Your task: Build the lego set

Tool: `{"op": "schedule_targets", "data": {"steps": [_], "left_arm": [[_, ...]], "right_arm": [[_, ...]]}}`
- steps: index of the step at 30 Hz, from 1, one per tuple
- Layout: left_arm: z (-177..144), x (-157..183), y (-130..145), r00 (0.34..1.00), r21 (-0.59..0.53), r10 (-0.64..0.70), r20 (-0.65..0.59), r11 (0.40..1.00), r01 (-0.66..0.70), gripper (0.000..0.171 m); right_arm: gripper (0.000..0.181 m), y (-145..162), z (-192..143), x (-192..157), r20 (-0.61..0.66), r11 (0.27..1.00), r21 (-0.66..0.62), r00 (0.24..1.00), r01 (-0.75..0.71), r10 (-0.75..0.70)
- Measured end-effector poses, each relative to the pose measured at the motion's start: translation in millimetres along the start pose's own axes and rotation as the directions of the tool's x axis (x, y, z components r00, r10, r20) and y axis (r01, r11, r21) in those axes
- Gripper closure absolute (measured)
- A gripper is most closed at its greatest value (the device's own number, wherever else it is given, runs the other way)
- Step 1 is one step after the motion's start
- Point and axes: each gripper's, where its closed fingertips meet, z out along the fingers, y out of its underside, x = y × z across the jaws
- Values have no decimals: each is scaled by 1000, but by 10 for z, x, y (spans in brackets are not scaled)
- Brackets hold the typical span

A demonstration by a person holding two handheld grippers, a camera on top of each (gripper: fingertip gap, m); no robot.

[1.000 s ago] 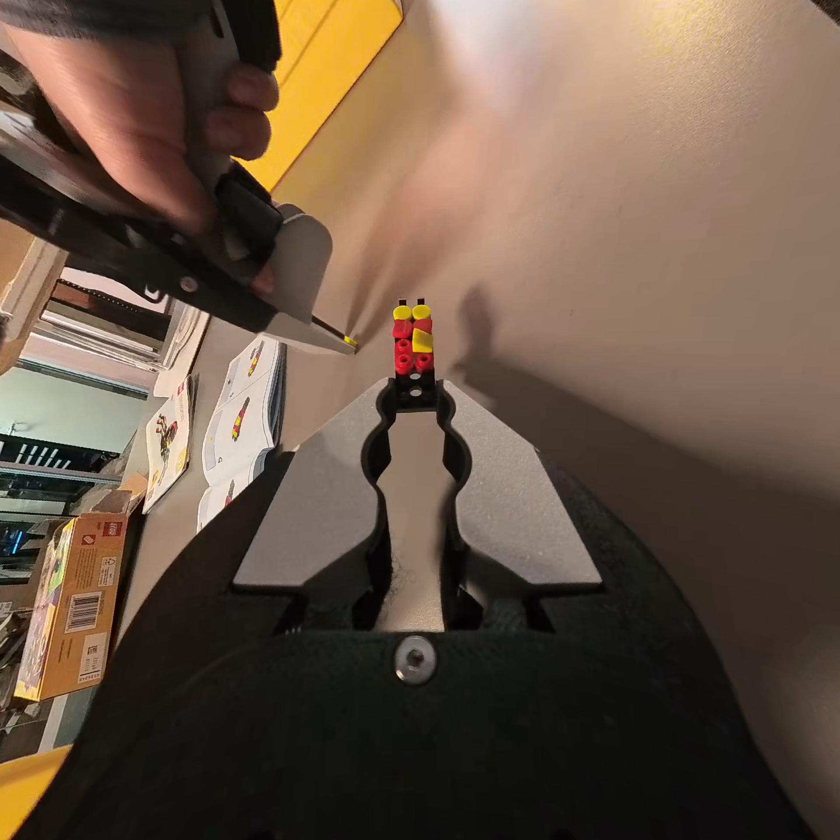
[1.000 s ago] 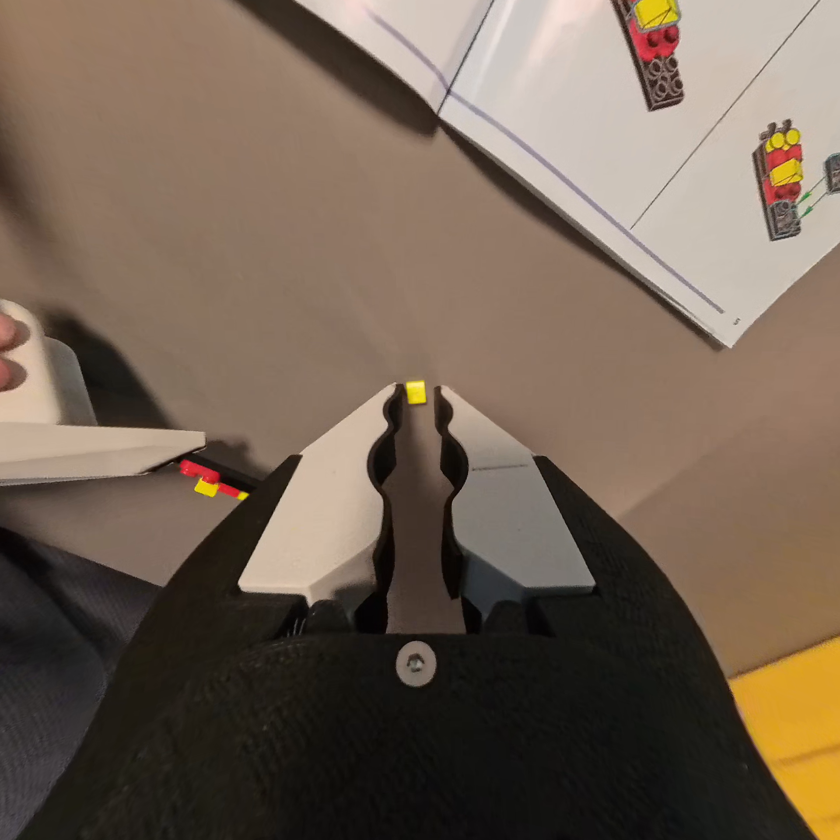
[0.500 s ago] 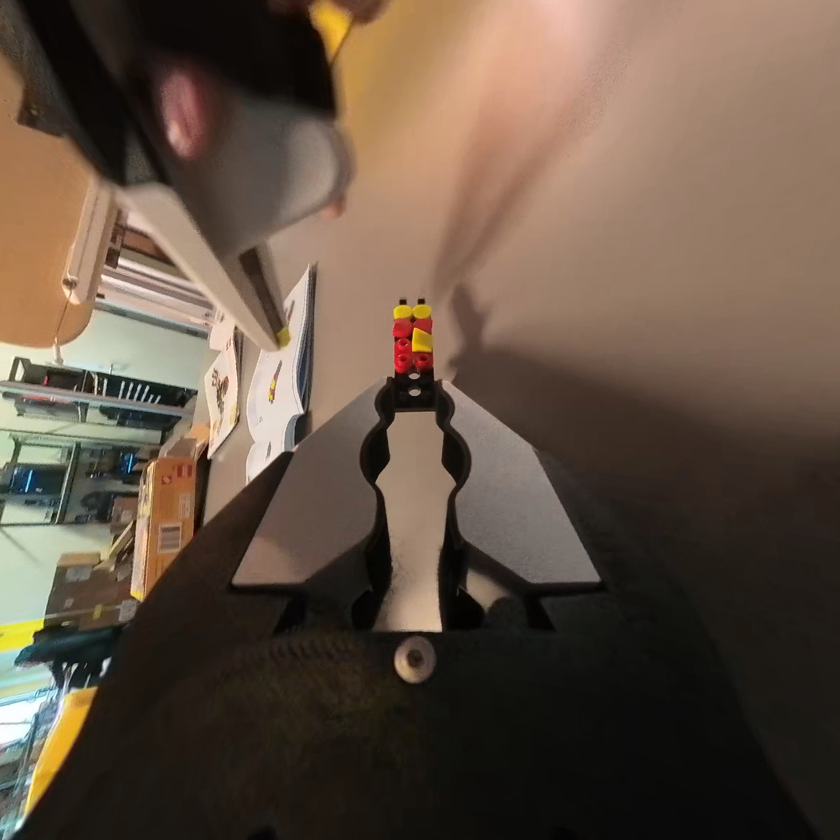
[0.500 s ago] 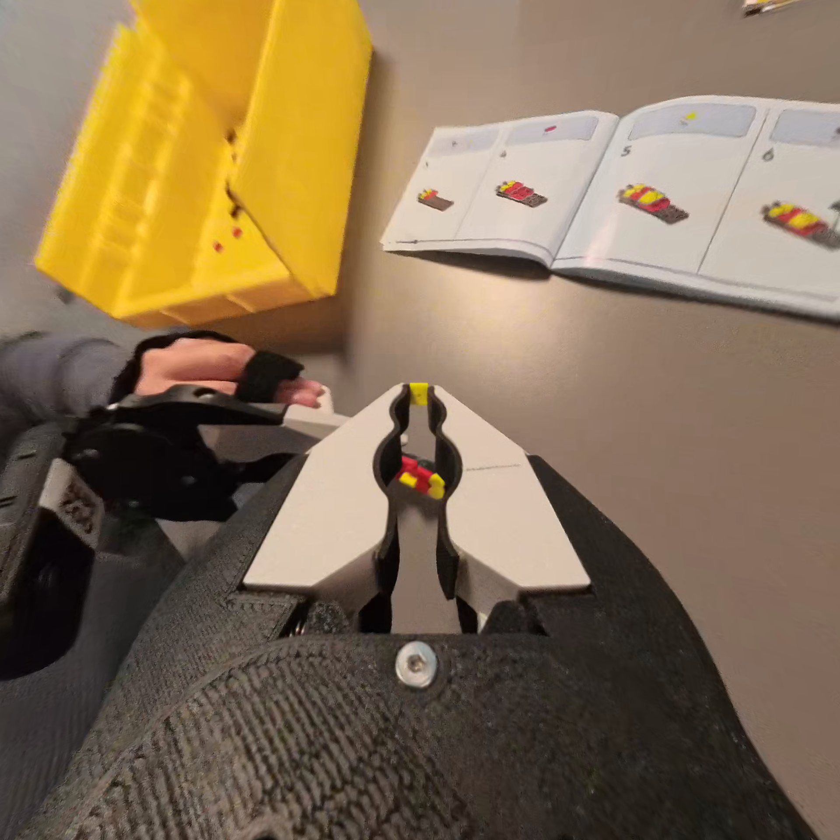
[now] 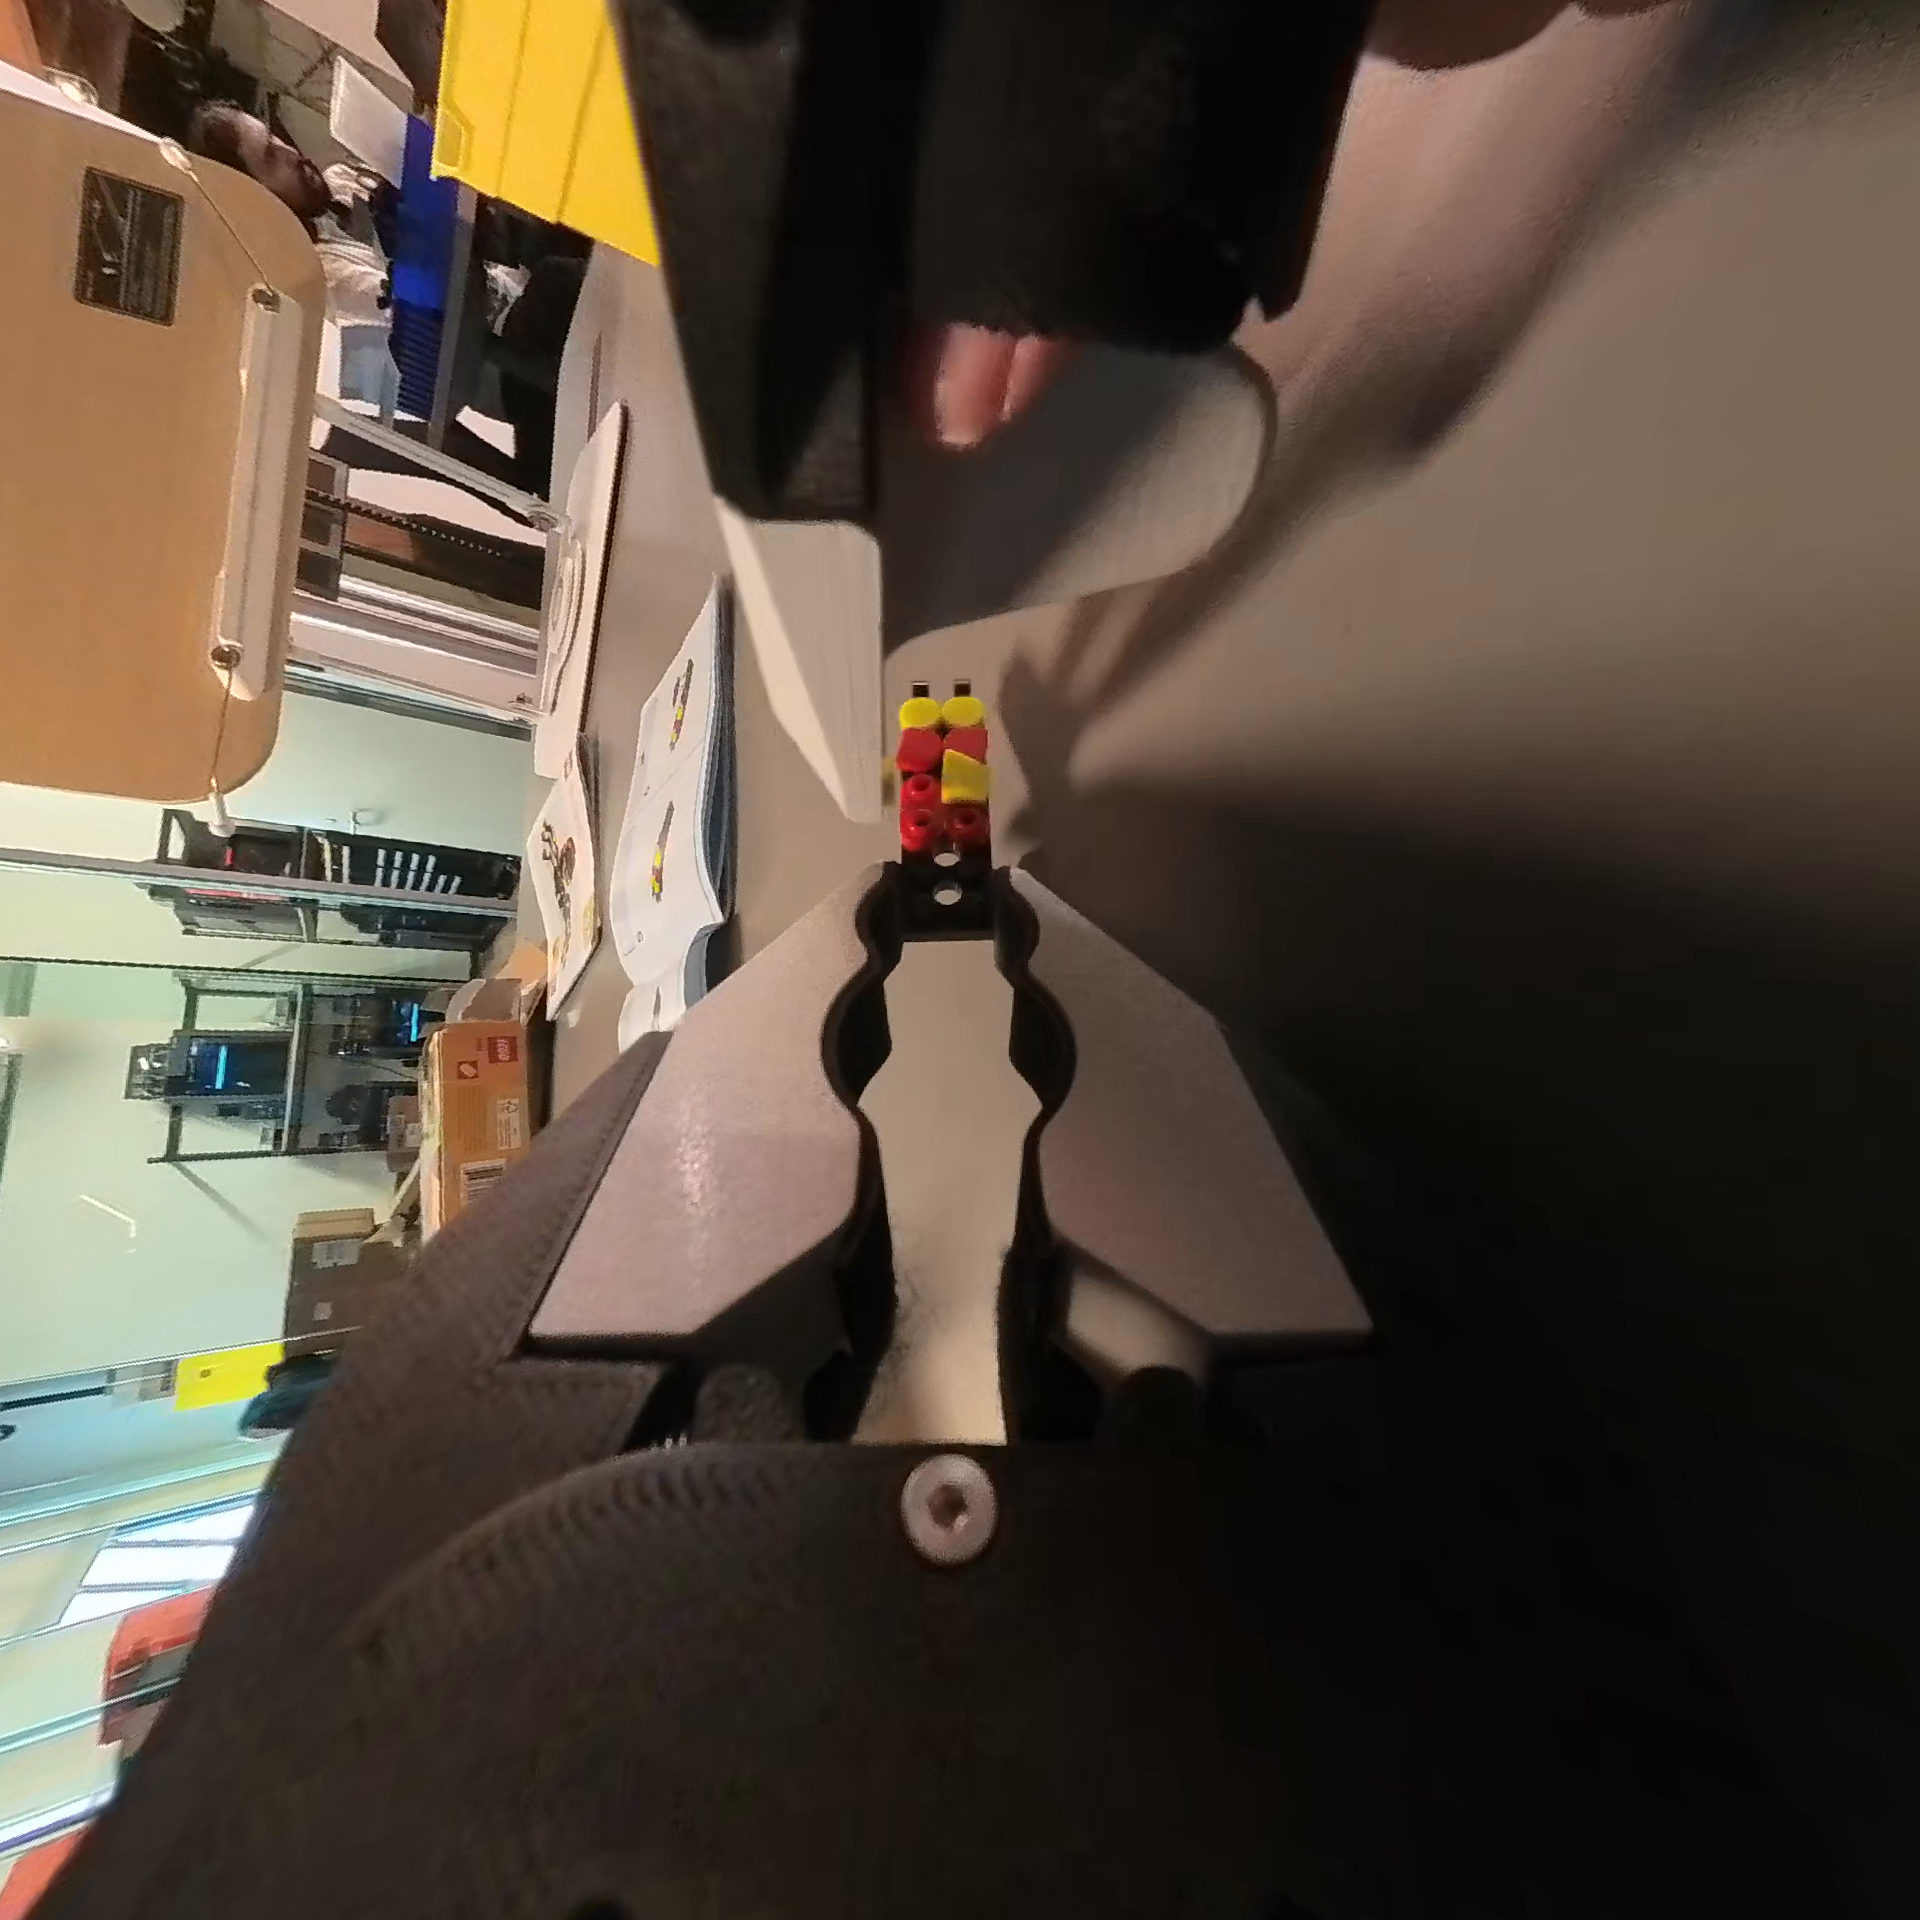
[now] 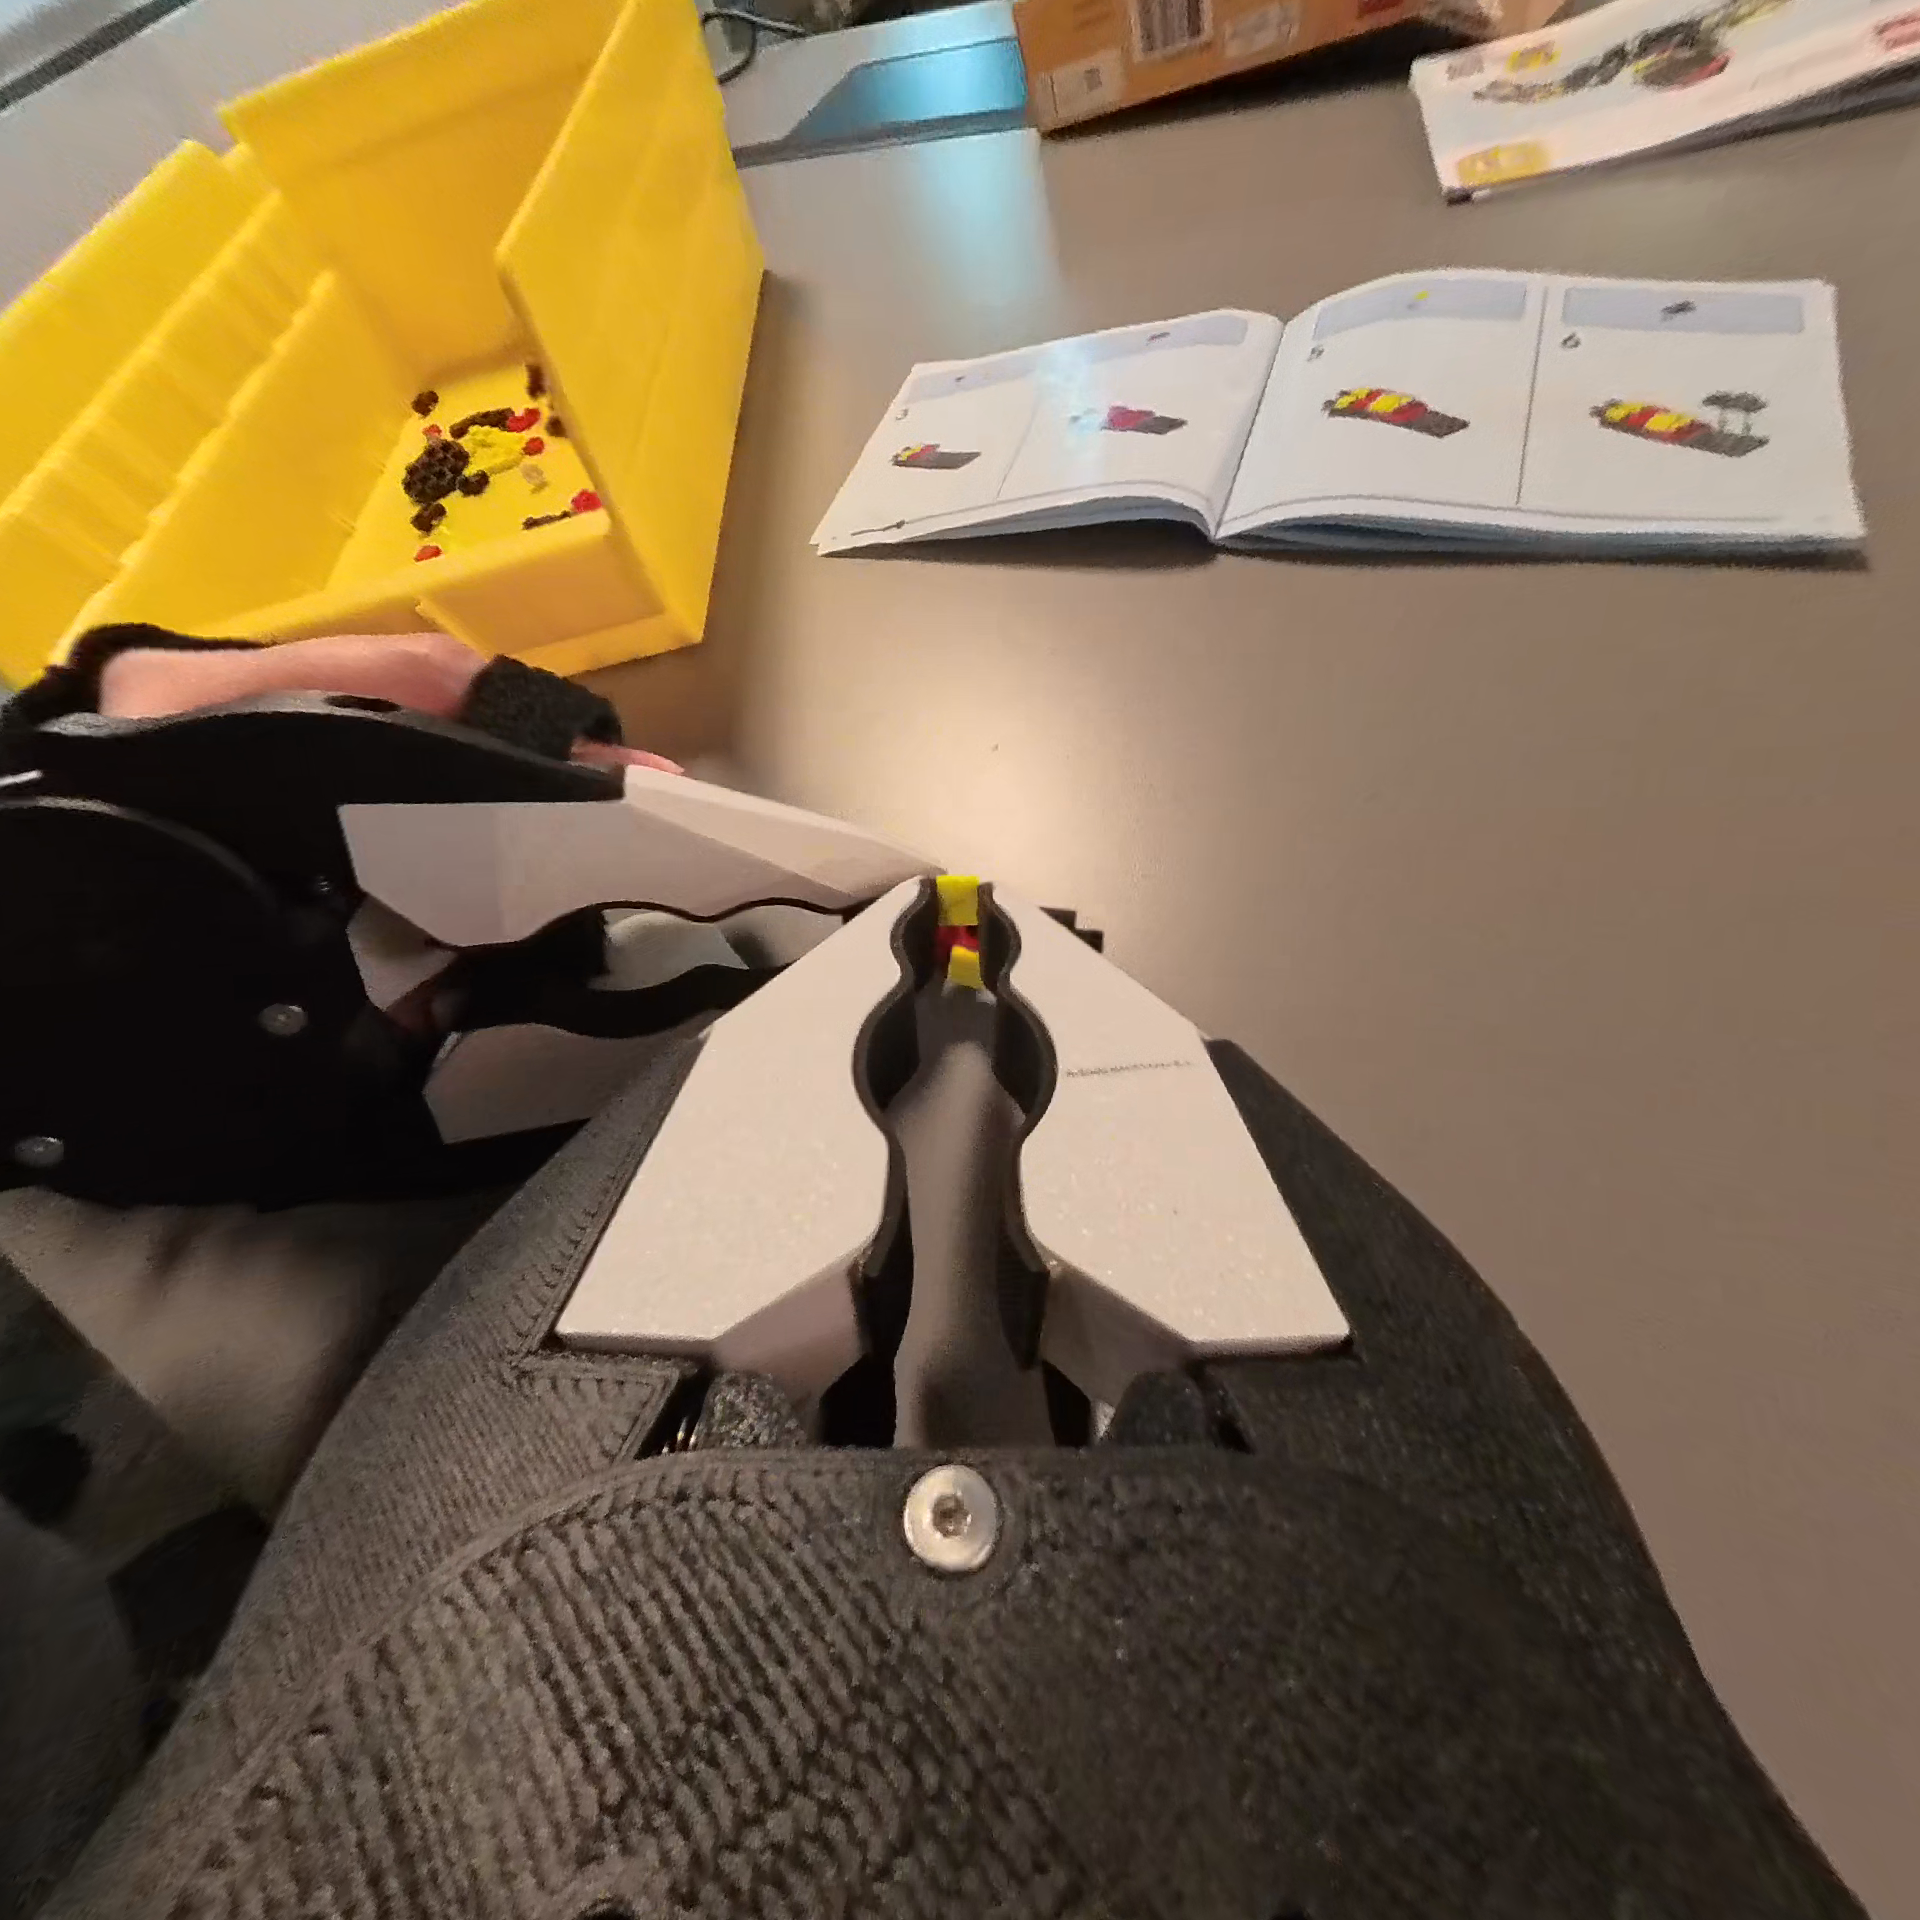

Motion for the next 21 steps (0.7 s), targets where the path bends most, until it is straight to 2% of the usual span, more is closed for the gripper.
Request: {"op": "schedule_targets", "data": {"steps": [8,21], "left_arm": [[7,6,4,1000,-1,3,3,1000,-3,155],[30,4,20,1000,3,16,11,1000,-16,155]], "right_arm": [[176,95,11,-3,-29,999,-53,1000,3,-4],[176,83,9,21,-54,999,-46,999,3,-5]]}}
